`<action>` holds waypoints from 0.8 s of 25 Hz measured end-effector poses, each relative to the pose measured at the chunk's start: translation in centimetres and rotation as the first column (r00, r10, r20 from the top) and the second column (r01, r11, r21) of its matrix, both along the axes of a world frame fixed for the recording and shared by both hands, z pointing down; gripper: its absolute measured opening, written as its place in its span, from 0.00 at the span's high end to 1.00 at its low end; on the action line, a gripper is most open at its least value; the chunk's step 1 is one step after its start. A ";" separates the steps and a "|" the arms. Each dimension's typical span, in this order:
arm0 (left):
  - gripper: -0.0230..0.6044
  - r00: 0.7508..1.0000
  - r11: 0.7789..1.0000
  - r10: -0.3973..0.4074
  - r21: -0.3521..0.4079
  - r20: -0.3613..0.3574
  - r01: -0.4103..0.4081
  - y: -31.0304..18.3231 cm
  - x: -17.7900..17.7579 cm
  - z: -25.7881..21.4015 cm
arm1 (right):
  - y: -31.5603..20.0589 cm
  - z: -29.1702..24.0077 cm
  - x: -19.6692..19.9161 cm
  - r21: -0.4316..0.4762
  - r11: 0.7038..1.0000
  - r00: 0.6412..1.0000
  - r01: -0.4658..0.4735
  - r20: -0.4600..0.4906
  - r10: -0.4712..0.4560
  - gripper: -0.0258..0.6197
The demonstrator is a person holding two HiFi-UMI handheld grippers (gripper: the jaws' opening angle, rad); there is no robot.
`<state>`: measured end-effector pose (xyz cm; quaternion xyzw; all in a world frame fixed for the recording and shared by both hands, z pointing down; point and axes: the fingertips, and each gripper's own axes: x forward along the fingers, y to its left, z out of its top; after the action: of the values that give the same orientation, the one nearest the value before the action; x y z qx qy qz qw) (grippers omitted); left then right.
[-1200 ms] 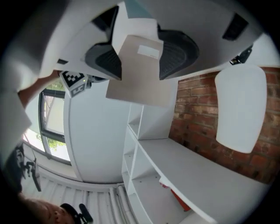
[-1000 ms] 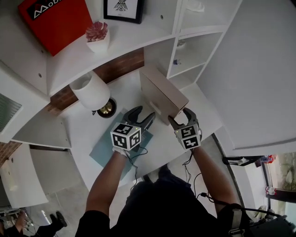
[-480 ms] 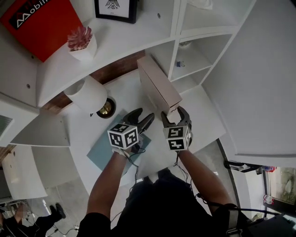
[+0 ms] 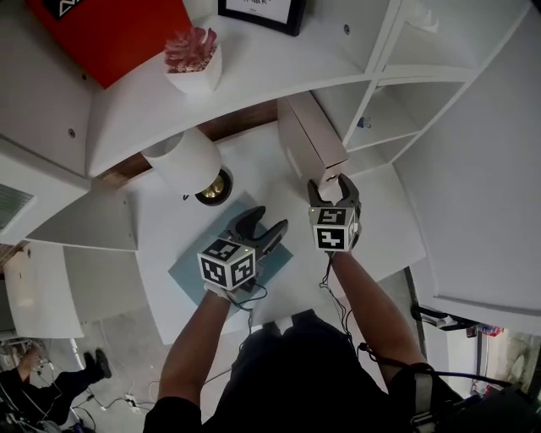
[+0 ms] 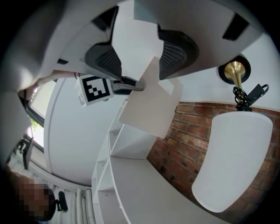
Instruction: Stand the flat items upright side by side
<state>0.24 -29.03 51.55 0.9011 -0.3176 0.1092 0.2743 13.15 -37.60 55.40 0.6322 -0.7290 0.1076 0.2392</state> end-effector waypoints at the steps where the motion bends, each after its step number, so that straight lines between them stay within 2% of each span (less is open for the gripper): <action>1: 0.54 1.000 1.000 0.000 0.002 0.001 0.000 0.1 -0.1 0.0 | -0.3 0.0 -0.1 0.000 1.000 1.000 -0.002 0.002 0.002 0.52; 9: 0.54 1.000 1.000 -0.022 -0.007 -0.009 0.022 -0.1 -1.4 0.0 | -2.1 0.1 -0.6 -0.004 1.000 1.000 -0.015 0.012 0.015 0.51; 20: 0.54 1.000 1.000 -0.008 -0.014 -0.017 0.008 0.2 -1.6 -0.1 | -2.7 0.1 -0.6 -0.001 0.999 0.999 -0.040 0.011 0.040 0.51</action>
<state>-1.38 -28.87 51.45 0.8989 -0.3180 0.1026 0.2835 12.59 -40.31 55.53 0.6461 -0.7174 0.1158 0.2333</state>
